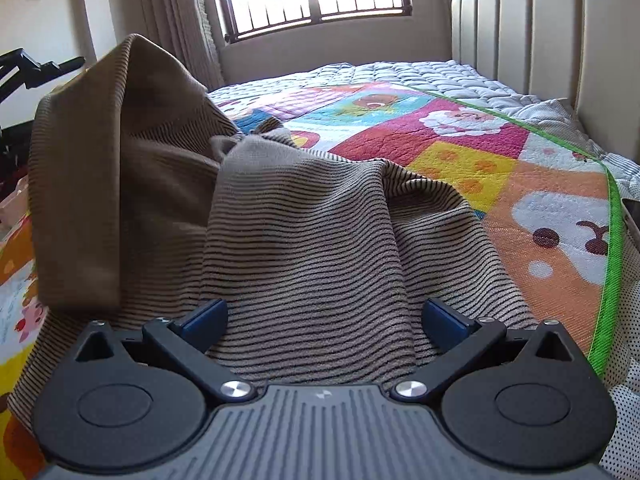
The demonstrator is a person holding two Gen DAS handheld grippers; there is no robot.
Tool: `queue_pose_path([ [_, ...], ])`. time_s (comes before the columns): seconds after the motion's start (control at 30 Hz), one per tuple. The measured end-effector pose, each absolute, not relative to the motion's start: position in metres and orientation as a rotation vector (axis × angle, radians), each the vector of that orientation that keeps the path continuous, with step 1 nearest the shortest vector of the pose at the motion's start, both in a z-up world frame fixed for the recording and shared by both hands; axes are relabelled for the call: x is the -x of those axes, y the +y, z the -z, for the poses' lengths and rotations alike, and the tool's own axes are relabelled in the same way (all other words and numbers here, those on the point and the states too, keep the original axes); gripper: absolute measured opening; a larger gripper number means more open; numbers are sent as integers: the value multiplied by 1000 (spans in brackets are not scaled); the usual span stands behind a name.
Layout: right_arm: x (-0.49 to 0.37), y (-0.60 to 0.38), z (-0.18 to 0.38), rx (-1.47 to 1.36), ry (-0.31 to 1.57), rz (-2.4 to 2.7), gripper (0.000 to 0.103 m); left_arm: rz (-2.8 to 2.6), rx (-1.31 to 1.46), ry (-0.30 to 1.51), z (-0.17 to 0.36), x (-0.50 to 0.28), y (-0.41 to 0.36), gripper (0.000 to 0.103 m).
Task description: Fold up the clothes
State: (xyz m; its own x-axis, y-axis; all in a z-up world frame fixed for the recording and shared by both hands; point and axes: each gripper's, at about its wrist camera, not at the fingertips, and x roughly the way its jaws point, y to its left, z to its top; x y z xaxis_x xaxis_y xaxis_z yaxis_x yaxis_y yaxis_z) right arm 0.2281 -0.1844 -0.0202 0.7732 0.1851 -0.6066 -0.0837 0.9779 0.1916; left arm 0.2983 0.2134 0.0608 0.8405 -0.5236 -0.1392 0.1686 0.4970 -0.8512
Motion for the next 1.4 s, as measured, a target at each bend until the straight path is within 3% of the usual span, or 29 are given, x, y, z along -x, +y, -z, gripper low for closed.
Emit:
queue_pose_path([
  [0.07, -226, -184, 19, -175, 681, -186, 103, 357, 970, 476, -49, -297, 231, 31],
  [0.13, -226, -180, 19, -170, 702, -208, 103, 280, 970, 547, -35, -296, 247, 54],
  [0.17, -227, -177, 19, -145, 713, -205, 103, 244, 969, 608, -23, -295, 252, 71],
  [0.2, -229, -172, 18, -114, 730, -200, 103, 218, 970, 662, -10, -294, 257, 76],
  [0.33, -245, -161, 12, -25, 847, -193, 103, 226, 979, 734, 16, -270, 272, 80],
  [0.4, -256, -158, 9, 7, 921, -203, 103, 207, 904, 717, 11, -256, 273, 86],
  [0.47, -267, -158, 5, 22, 994, -218, 103, 141, 745, 680, -6, -241, 268, 97],
  [0.53, -274, -158, 4, 32, 1042, -234, 103, 66, 528, 624, -25, -227, 257, 97],
  [0.63, -270, -157, -2, 61, 1024, -263, 103, 60, 349, 557, -47, -222, 243, 100],
  [0.7, -260, -145, -19, 154, 909, -254, 103, 120, 282, 550, -54, -230, 232, 103],
  [0.83, -246, -100, -55, 412, 556, -200, 103, 126, 169, 589, -48, -269, 199, 103],
  [0.93, -274, -69, -51, 444, 544, -230, 77, 104, 89, 633, -34, -298, 180, 99],
  [1.0, -293, -53, -35, 500, 588, -268, 64, 90, 34, 664, -24, -307, 171, 70],
  [1.13, -311, -35, 1, 729, 632, -312, 44, 74, -27, 686, -8, -315, 167, 56],
  [1.2, -303, -43, 9, 951, 543, -301, 41, 54, -38, 675, -6, -317, 172, 41],
  [1.3, -319, -77, 14, 1208, 403, -143, 38, -13, -31, 665, -4, -327, 185, 37],
  [1.4, -367, -124, 7, 1208, 413, 26, 35, -61, -31, 673, 6, -337, 195, 39],
])
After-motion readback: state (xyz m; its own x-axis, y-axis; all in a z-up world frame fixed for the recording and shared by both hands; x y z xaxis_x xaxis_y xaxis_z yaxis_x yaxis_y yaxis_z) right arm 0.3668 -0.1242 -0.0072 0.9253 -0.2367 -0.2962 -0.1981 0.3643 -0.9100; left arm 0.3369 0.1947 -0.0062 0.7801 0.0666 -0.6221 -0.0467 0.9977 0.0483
